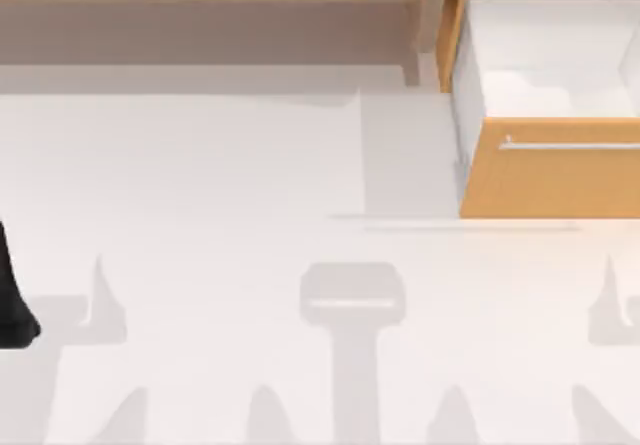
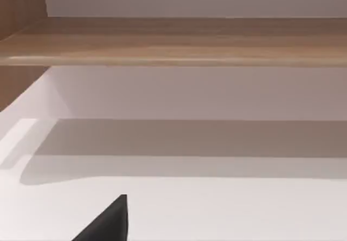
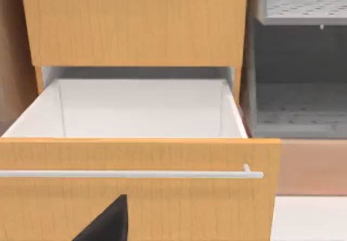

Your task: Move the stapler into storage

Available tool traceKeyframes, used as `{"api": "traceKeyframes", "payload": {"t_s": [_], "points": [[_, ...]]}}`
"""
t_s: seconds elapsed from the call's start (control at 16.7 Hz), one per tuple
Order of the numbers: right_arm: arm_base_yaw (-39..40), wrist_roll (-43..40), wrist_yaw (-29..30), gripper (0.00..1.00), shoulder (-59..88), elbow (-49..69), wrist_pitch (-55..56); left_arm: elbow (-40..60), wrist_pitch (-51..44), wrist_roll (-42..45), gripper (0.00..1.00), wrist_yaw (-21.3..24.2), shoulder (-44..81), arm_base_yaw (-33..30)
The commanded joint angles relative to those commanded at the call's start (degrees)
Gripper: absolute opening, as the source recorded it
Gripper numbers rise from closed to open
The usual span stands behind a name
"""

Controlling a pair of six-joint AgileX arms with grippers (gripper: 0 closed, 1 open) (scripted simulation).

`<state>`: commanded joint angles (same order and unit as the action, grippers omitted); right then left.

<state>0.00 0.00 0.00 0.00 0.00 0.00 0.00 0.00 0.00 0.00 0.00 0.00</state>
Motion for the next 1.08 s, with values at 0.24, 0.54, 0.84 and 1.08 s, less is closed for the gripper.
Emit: {"api": "traceKeyframes", "payload": {"t_s": [0.24, 0.54, 0.84, 1.08], "points": [[-1.58, -1.9, -0.01, 1.0, 1.9, 1.43, -1.44, 0.0, 0.0, 0.0, 1.0, 0.0, 0.0, 0.0], [-13.19, -17.04, 0.55, 1.0, 17.08, 12.18, -11.42, 0.0, 0.0, 0.0, 1.0, 0.0, 0.0, 0.0], [-29.64, -43.68, 0.95, 1.0, 43.25, 28.04, -25.43, 0.0, 0.0, 0.0, 1.0, 0.0, 0.0, 0.0], [-42.44, -65.72, 0.76, 1.0, 65.5, 40.49, -37.06, 0.0, 0.0, 0.0, 1.0, 0.0, 0.0, 0.0]]}}
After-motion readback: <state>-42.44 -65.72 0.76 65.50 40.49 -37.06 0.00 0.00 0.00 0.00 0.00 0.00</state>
